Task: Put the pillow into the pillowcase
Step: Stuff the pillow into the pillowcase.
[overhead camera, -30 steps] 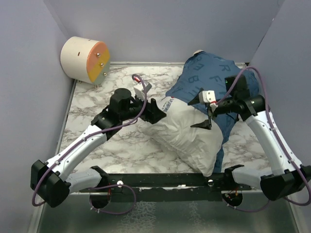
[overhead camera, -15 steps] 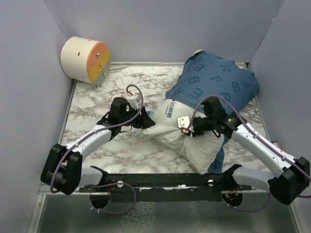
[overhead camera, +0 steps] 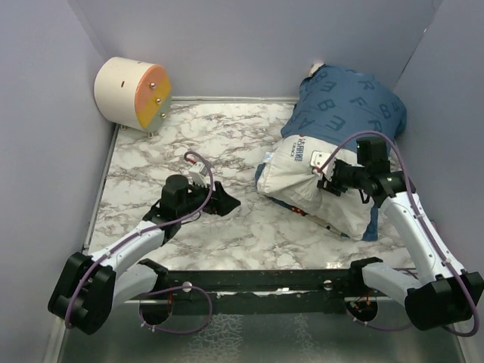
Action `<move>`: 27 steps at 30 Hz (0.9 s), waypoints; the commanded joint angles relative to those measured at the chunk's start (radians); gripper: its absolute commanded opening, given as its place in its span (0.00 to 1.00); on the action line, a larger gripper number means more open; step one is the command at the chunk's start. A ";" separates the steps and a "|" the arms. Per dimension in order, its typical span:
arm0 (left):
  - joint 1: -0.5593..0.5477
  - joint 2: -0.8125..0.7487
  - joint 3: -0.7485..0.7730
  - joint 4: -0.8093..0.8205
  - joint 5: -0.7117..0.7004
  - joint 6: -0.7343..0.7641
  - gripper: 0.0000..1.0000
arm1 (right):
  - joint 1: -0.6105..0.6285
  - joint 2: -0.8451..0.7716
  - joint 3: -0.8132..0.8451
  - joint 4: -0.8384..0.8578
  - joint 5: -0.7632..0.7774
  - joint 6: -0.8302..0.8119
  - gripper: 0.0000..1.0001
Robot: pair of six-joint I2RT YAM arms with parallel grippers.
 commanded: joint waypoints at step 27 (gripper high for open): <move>-0.052 0.408 -0.023 0.464 -0.025 -0.363 0.73 | 0.361 0.172 -0.021 0.394 0.052 -0.042 0.64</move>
